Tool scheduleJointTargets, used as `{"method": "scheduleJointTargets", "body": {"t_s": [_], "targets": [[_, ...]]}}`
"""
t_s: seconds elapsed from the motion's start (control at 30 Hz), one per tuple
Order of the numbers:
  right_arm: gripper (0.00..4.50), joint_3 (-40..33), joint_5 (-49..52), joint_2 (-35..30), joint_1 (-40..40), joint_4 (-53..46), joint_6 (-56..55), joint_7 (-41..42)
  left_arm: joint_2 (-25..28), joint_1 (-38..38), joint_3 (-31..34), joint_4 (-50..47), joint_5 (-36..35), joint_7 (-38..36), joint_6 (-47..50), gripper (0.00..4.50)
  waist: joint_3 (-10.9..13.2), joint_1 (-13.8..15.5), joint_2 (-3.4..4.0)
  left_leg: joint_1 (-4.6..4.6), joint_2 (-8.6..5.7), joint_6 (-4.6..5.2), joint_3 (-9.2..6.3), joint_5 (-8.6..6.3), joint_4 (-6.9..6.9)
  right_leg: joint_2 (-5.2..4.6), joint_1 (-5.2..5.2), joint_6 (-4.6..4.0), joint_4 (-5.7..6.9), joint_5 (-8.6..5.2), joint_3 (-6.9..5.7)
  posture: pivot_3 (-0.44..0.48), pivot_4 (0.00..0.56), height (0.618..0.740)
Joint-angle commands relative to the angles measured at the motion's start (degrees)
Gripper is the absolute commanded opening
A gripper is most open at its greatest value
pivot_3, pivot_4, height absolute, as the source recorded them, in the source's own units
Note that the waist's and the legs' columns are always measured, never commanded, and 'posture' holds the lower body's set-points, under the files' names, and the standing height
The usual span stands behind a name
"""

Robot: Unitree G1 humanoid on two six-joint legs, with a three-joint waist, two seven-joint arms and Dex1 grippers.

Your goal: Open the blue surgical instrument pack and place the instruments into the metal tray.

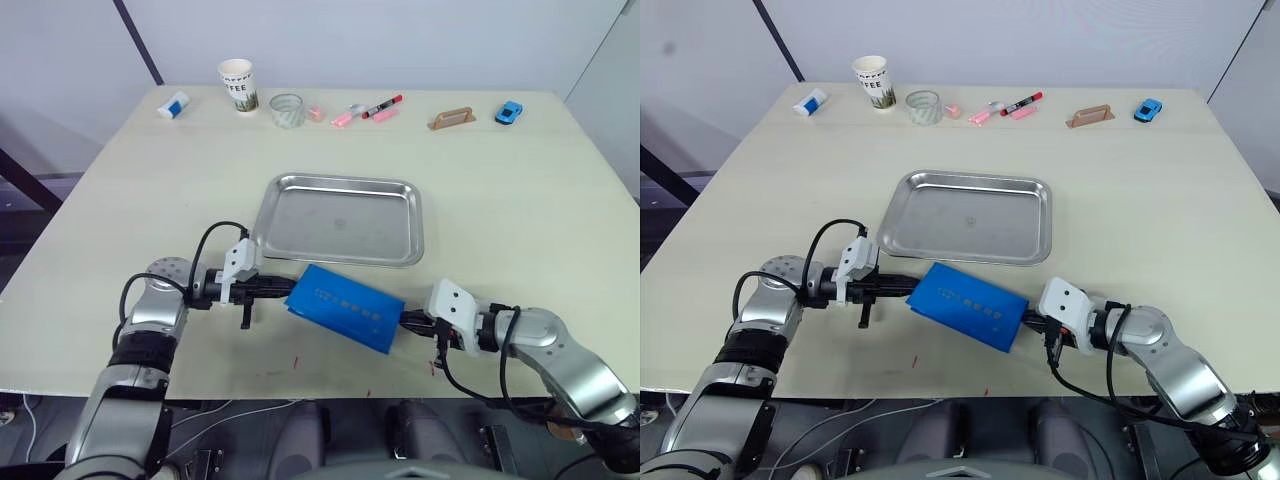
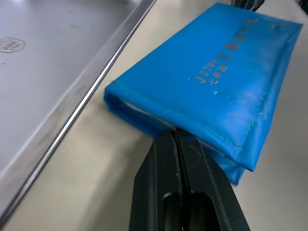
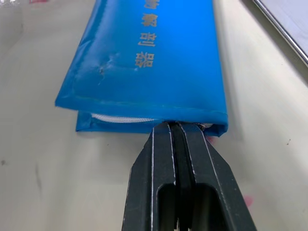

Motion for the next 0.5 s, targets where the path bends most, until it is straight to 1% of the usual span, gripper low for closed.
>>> {"method": "scheduleJointTargets", "body": {"t_s": [0.03,0.17,0.3,0.5], "targets": [[0.03,-2.9,0.3,-1.3,-0.7,-0.2,-2.1,1.1,1.6,2.3,-0.5,-5.8,-2.4,-3.5,3.1,0.0,0.0,0.0,0.0,0.0,0.0,0.0,0.0,0.0,0.0,0.0,0.0,0.0,0.0,0.0,0.0,0.0,0.15,0.728],[0.03,-4.1,1.0,-2.2,-0.6,0.3,-3.1,2.1,2.5,5.1,-1.2,-10.4,-3.3,-4.0,5.8,0.0,0.0,0.1,0.0,0.01,0.01,0.0,0.02,0.0,-0.01,-0.01,0.0,0.0,0.0,0.0,0.02,0.0,0.15,0.728],[0.03,-5.2,2.2,-3.7,0.2,0.2,-3.9,4.8,2.3,8.6,-1.9,-15.9,-4.5,-2.4,8.1,0.0,0.0,0.1,0.0,0.0,0.01,0.0,0.0,0.0,0.0,-0.01,0.0,0.0,0.0,0.0,0.0,0.0,0.15,0.728],[0.03,-5.7,2.7,-4.5,1.1,0.7,-5.2,6.6,1.2,11.5,-2.8,-19.3,-4.6,-0.9,8.8,0.0,0.0,0.1,0.01,0.02,0.01,0.0,0.0,0.0,-0.01,-0.01,0.0,0.0,0.0,0.0,0.01,0.0,0.15,0.728]]}}
